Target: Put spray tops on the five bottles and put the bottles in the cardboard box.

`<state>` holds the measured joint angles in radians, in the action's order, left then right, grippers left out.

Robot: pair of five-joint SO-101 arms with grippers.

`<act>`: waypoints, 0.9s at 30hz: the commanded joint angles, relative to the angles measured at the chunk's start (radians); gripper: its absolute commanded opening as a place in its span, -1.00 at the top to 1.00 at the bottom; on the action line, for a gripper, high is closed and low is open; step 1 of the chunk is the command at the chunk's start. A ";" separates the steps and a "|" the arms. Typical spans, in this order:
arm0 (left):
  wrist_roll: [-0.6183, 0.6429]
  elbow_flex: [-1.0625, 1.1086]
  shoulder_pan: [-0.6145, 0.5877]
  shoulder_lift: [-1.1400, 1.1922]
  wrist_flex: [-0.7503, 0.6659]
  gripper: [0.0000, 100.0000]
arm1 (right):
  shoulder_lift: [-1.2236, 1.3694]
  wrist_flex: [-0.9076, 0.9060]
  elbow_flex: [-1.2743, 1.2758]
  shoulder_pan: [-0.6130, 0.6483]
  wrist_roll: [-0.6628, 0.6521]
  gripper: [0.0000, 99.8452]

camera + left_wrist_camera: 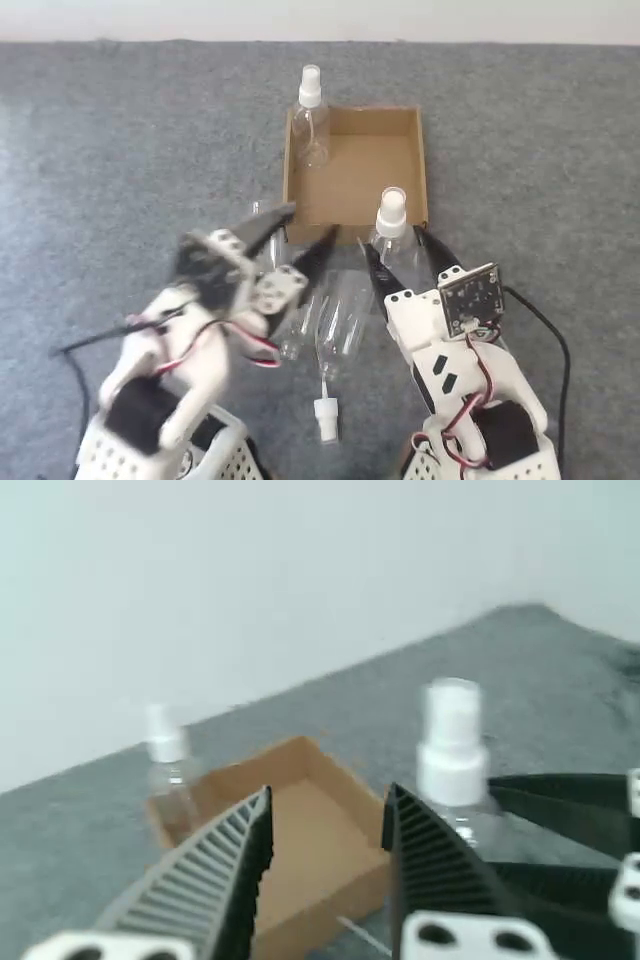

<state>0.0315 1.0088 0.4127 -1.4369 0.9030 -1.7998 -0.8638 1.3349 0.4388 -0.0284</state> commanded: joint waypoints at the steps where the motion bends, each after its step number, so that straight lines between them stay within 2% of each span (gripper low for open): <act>1: -0.012 -0.056 -0.170 -0.146 0.075 0.67 | -0.018 0.021 -0.031 -0.013 0.051 0.98; 5: -0.012 -0.056 -0.269 -0.232 0.140 0.67 | -0.016 0.018 -0.031 -0.013 0.058 0.98; 11: -0.014 -0.012 -0.336 -0.324 0.204 0.67 | -0.018 0.027 0.002 -0.036 0.064 0.98; 14: -0.014 0.045 -0.381 -0.388 0.221 0.75 | -0.018 0.027 0.002 -0.045 0.066 0.98; 21: -0.017 0.090 -0.499 -0.387 0.261 0.93 | -0.018 0.027 0.005 -0.045 0.066 0.98; 27: -0.020 0.176 -0.594 -0.387 0.258 0.95 | -0.018 0.027 0.005 -0.045 0.066 0.98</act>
<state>0.0269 1.1469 -0.1304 -1.8052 1.1623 -1.7998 -0.8638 1.3472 0.4035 0.0269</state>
